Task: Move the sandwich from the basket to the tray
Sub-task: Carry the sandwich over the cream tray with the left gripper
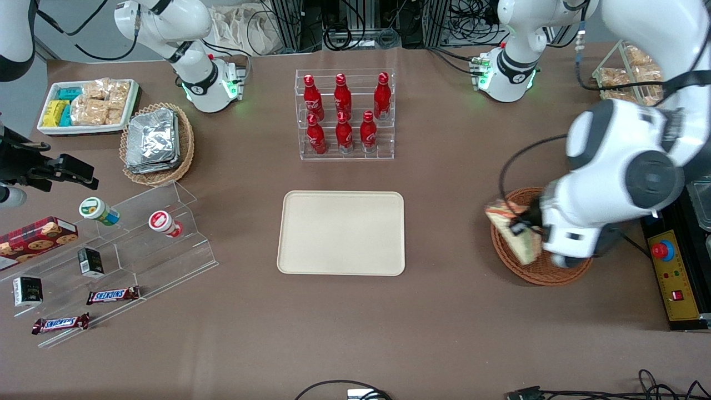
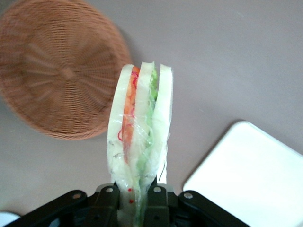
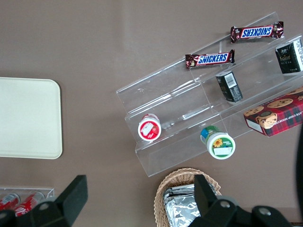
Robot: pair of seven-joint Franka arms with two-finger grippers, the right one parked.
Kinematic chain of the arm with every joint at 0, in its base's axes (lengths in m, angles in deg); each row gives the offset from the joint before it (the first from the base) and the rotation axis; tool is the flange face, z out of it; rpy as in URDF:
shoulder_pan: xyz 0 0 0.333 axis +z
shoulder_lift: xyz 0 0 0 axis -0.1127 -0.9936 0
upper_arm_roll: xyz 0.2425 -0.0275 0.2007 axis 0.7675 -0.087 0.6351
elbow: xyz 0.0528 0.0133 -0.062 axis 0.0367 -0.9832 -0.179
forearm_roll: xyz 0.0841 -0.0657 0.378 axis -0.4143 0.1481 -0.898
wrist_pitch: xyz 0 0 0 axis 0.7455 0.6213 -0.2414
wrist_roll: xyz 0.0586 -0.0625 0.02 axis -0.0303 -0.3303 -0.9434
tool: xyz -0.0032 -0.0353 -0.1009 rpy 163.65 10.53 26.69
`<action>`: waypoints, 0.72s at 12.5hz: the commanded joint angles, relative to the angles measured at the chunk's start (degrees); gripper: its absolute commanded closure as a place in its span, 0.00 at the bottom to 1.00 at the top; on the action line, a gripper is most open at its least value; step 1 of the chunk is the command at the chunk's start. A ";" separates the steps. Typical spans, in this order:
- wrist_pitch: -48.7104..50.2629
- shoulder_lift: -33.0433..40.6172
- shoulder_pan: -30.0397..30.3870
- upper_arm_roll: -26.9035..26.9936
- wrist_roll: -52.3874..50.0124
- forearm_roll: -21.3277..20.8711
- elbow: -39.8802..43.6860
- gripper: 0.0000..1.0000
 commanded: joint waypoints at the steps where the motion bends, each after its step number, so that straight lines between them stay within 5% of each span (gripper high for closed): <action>1: -6.41 -9.10 -7.26 -0.61 2.09 -5.88 6.24 1.00; 5: -16.70 -18.52 -16.15 -0.61 -0.99 -6.16 7.14 1.00; 9: -17.07 -22.40 -23.01 -0.43 -0.64 -8.98 6.09 1.00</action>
